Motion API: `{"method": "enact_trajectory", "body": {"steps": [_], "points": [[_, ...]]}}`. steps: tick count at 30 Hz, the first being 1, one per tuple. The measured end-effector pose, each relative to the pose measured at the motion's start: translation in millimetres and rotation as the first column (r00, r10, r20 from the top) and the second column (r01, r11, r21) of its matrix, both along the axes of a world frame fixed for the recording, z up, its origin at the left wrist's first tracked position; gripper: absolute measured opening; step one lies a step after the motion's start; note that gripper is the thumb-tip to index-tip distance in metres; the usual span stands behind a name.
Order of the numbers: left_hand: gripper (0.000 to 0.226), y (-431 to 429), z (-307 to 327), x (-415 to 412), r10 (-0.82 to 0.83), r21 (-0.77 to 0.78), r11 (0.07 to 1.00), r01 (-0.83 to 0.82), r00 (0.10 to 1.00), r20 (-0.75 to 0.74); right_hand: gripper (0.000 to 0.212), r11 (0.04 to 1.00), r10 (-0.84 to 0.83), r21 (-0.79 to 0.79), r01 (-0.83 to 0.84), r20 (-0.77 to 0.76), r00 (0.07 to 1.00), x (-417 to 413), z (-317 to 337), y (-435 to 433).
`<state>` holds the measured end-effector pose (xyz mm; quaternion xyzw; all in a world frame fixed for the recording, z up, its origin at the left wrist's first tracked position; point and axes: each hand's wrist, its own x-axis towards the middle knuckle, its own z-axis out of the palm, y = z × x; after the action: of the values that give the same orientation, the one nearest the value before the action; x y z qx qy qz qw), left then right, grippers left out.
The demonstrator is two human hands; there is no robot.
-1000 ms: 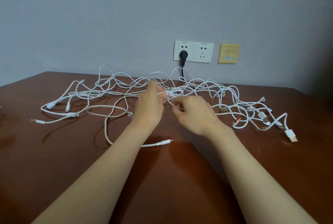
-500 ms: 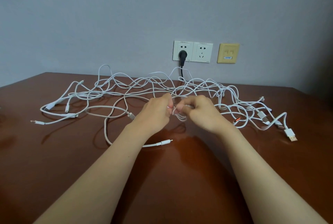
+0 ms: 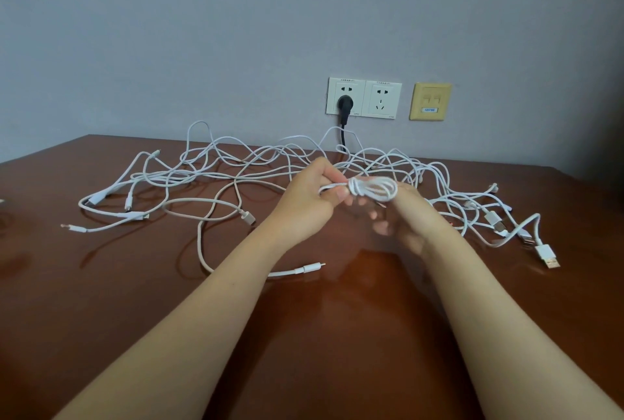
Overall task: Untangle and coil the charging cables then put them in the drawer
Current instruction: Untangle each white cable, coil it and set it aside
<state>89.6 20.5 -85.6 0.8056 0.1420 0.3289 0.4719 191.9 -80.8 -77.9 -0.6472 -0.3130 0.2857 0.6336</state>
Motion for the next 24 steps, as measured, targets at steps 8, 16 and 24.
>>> {"method": "enact_trajectory", "body": {"steps": [8, 16, 24], "points": [[0.027, 8, 3, 3, 0.281, -0.465, 0.866, -0.182, 0.948, 0.152, 0.02, 0.981, -0.179, 0.08, 0.174, 0.71, 0.681, -24, -7, 24], [0.028, 1, 4, 2, 0.261, -0.383, 0.899, -0.214, 0.962, 0.077, 0.008, 0.945, -0.316, 0.262, 0.196, 0.58, 0.751, -30, -6, 24], [0.037, -8, 1, -1, 0.339, 0.017, 0.94, -0.34, 0.939, 0.049, 0.017, 0.908, -0.417, 0.299, 0.293, 0.696, 0.584, -29, -12, 28]]}}
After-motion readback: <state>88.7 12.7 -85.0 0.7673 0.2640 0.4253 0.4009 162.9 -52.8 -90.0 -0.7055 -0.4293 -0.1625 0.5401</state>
